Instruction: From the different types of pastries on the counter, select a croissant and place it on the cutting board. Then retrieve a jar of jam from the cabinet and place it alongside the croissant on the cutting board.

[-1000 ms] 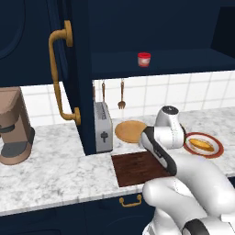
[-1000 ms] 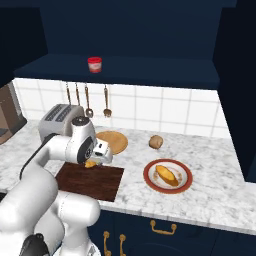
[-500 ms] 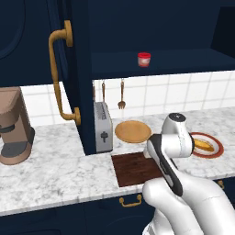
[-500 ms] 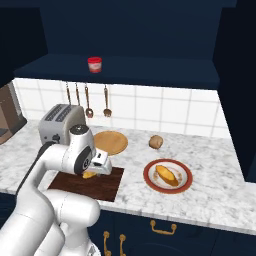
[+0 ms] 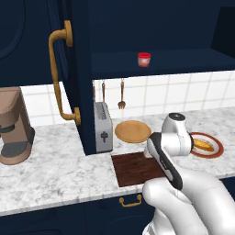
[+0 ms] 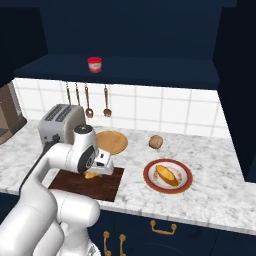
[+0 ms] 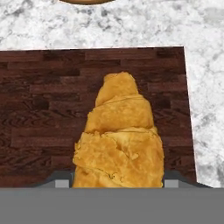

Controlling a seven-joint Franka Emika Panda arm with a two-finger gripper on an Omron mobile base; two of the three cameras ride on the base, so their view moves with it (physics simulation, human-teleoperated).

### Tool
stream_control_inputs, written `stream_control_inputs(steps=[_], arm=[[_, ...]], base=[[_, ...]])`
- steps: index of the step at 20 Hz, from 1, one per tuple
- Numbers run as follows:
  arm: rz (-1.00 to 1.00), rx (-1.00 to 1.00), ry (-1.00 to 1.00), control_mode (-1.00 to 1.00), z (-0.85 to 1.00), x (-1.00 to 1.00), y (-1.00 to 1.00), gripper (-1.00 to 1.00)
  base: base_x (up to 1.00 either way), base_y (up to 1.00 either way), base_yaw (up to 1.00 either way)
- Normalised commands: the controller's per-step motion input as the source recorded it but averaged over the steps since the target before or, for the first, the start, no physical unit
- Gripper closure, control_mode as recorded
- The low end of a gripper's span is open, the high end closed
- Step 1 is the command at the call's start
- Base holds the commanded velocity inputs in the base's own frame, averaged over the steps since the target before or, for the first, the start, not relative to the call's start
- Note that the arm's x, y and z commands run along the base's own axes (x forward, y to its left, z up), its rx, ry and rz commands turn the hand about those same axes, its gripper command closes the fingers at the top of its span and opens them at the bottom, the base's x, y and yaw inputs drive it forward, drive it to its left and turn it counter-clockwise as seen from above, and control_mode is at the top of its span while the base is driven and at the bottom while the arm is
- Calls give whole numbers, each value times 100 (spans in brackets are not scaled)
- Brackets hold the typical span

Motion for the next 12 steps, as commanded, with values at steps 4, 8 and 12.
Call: stream_control_inputs(steps=[4,8,12], arm=[[0,-3,-27,-100,-86,-2,0,100],[0,-5,-25,-100,-100,-19,0,100],[0,-2,-16,-100,-59,-17,0,100]], base=[[0,0,0],[0,0,0],[0,0,0]])
